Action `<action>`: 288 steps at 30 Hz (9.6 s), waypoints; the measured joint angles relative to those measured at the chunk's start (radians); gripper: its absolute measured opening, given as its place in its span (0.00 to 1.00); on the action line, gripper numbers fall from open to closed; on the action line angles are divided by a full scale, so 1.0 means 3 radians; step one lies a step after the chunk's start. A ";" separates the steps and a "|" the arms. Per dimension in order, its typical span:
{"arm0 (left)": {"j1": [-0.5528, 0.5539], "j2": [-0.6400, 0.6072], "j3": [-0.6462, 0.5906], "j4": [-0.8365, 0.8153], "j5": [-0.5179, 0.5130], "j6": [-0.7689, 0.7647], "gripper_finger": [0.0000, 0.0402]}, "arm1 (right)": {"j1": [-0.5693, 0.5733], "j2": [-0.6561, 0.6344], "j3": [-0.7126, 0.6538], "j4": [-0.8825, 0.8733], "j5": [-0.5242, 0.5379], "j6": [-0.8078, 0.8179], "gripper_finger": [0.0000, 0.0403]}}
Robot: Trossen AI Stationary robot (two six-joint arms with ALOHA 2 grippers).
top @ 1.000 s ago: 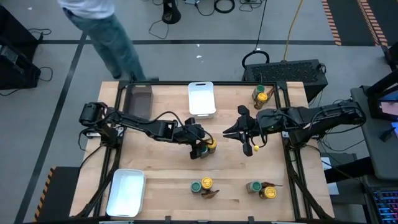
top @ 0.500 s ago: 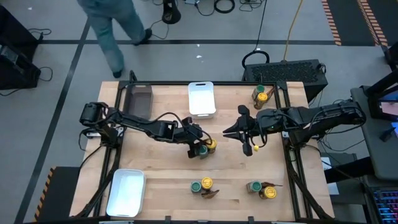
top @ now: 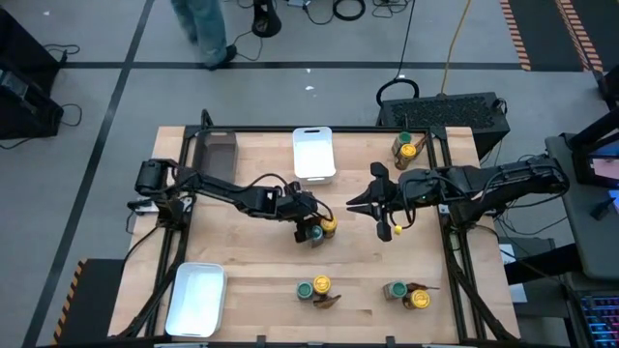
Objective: Sort spices by type
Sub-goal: Put the middle orange seasoning pack into the black bin, then put the bottom left orange seasoning pack into the black bin
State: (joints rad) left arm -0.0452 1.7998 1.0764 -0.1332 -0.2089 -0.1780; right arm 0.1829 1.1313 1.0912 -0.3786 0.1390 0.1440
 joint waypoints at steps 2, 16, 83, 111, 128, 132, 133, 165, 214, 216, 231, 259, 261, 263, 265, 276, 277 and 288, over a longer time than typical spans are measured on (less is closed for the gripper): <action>0.0000 0.0036 0.0001 0.0005 0.0005 -0.0001 0.64 | 0.0000 0.0000 0.0000 0.0000 -0.0001 0.0001 0.10; 0.0054 0.0088 0.0002 0.0040 0.0295 0.0000 0.35 | -0.0001 0.0000 0.0000 0.0000 0.0064 -0.0047 0.10; 0.3222 -0.2608 -0.1613 -0.1555 -0.0302 -0.0885 0.01 | -0.0024 -0.0001 0.0000 0.0048 0.0342 -0.0186 0.10; 0.3585 -0.2347 -0.2109 -0.0637 -0.0390 -0.1214 0.01 | -0.0024 -0.0001 0.0000 0.0047 0.0347 -0.0261 0.10; 0.3585 -0.2341 -0.2124 -0.0569 -0.0464 -0.1199 0.24 | -0.0048 0.0000 0.0000 0.0048 0.0346 -0.0267 0.10; 0.3585 -0.2341 -0.2117 -0.0586 -0.0460 -0.1198 0.32 | -0.0088 -0.0001 0.0000 0.0048 0.0346 -0.0267 0.10; 0.3585 -0.2342 -0.2108 -0.0604 -0.0460 -0.1198 0.34 | -0.0093 -0.0001 0.0000 0.0048 0.0346 -0.0267 0.10; 0.3032 -0.3933 -0.1224 -0.1432 0.0471 -0.0605 0.56 | -0.0113 0.0000 0.0000 0.0050 0.0345 -0.0285 0.10; -0.1483 -0.1386 0.0530 -0.0909 -0.0061 -0.0501 0.53 | -0.0101 0.0001 0.0001 -0.0052 0.0319 0.0260 0.10; -0.1575 -0.1330 0.0530 -0.0909 -0.0106 -0.0496 0.53 | -0.0103 0.0001 0.0001 -0.0051 0.0321 0.0304 0.10; -0.2014 -0.0690 0.0530 0.0068 -0.0655 -0.0783 0.53 | 0.0173 0.0003 0.0001 0.0047 -0.0384 0.0517 0.10; -0.1938 0.0485 0.1387 0.0106 -0.0854 -0.0600 0.53 | 0.1710 0.0270 0.0001 0.0032 0.0335 0.0529 0.10; -0.1939 0.0505 0.1387 0.0116 -0.0830 -0.0603 0.53 | 0.1710 0.0347 0.0001 0.0055 0.0336 0.0530 0.10; -0.1943 0.0526 0.1387 0.0115 -0.0809 -0.0607 0.53 | 0.1711 0.0433 0.0001 0.0057 0.0333 0.0544 0.10; -0.1946 0.0564 0.1387 0.0114 -0.0773 -0.0610 0.53 | 0.1710 0.0520 0.0001 0.0097 0.0334 0.0554 0.10; -0.1941 0.0632 0.1387 -0.0200 -0.0764 -0.0872 0.53 | 0.1710 0.0641 0.0001 0.0308 0.0303 0.0535 0.10; -0.1942 0.0632 0.1387 -0.0218 -0.0779 -0.0874 0.53 | 0.1710 0.0641 0.0001 0.0309 0.0304 0.0532 0.10; -0.1930 0.0634 0.1386 -0.0346 -0.0761 -0.1017 0.53 | 0.1709 0.0640 0.0001 0.0329 0.0324 0.0475 0.10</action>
State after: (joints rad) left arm -0.6242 1.9900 1.4921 -0.2369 -0.4370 -0.4831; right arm 0.6956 1.3231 1.0916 -0.2798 0.2364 0.2865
